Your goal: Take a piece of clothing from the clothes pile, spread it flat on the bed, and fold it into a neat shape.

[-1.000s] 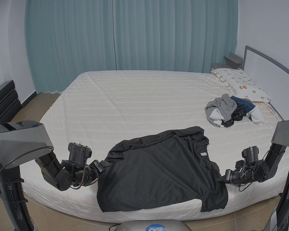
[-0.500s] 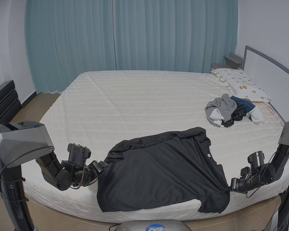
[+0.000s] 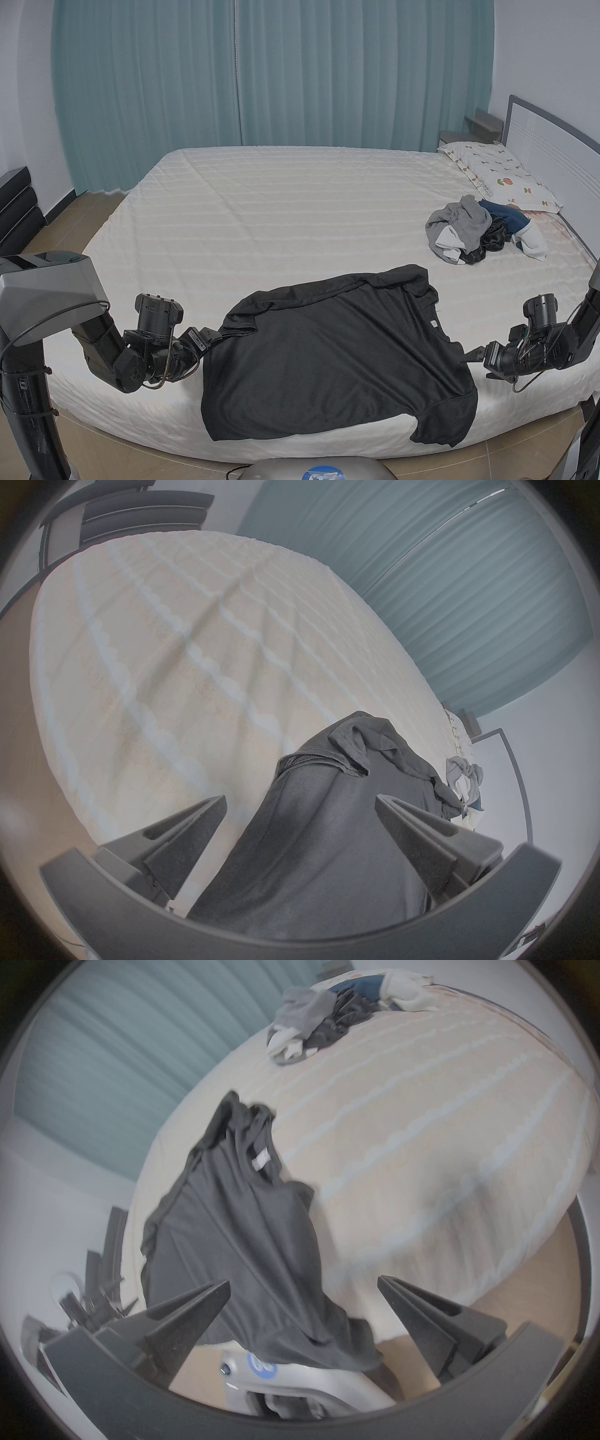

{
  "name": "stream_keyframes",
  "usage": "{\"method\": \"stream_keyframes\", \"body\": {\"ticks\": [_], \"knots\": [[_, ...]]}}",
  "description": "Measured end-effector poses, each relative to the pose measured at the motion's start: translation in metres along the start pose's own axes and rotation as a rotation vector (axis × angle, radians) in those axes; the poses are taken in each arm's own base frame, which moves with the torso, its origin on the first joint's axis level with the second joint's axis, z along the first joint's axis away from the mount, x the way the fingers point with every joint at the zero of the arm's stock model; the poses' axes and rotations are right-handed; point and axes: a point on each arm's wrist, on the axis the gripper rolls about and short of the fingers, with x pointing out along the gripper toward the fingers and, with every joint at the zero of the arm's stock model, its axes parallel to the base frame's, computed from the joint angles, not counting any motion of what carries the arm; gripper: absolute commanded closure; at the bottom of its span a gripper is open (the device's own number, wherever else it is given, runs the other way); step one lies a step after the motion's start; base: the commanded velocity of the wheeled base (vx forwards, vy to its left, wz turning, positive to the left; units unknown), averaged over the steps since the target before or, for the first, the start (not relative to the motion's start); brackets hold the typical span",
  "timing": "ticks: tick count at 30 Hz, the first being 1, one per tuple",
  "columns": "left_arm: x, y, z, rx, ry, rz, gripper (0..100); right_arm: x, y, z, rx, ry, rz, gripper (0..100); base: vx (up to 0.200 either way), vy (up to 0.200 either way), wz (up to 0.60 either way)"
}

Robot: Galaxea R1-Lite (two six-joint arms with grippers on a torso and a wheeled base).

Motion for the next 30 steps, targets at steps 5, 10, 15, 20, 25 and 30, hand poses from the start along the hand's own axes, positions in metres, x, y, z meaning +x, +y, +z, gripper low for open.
{"method": "stream_keyframes", "body": {"ticks": [5,10,15,20,25,30], "knots": [[0.004,-0.004,0.005,-0.039,-0.009,-0.018,0,0.006,0.006,0.022,0.091,-0.063,0.029,0,0.000,0.000,0.00],[0.013,-0.007,0.008,-0.057,-0.017,-0.029,0,0.022,0.007,0.034,0.157,-0.087,0.048,0,0.000,0.000,0.00],[0.022,-0.015,0.015,-0.064,-0.038,-0.057,0,0.033,0.007,0.043,0.247,-0.127,0.082,0,0.000,0.000,0.00],[0.025,-0.023,0.020,-0.094,-0.053,-0.084,0,0.042,0.009,0.047,0.329,-0.161,0.127,0,0.000,0.000,0.00],[0.032,-0.037,0.029,-0.097,-0.081,-0.131,0,0.048,0.011,0.046,0.406,-0.154,0.158,0,0.000,0.000,0.00],[0.044,-0.045,0.031,-0.092,-0.083,-0.162,0,0.049,0.013,0.051,0.463,-0.151,0.216,0,0.000,0.000,0.00]]}}
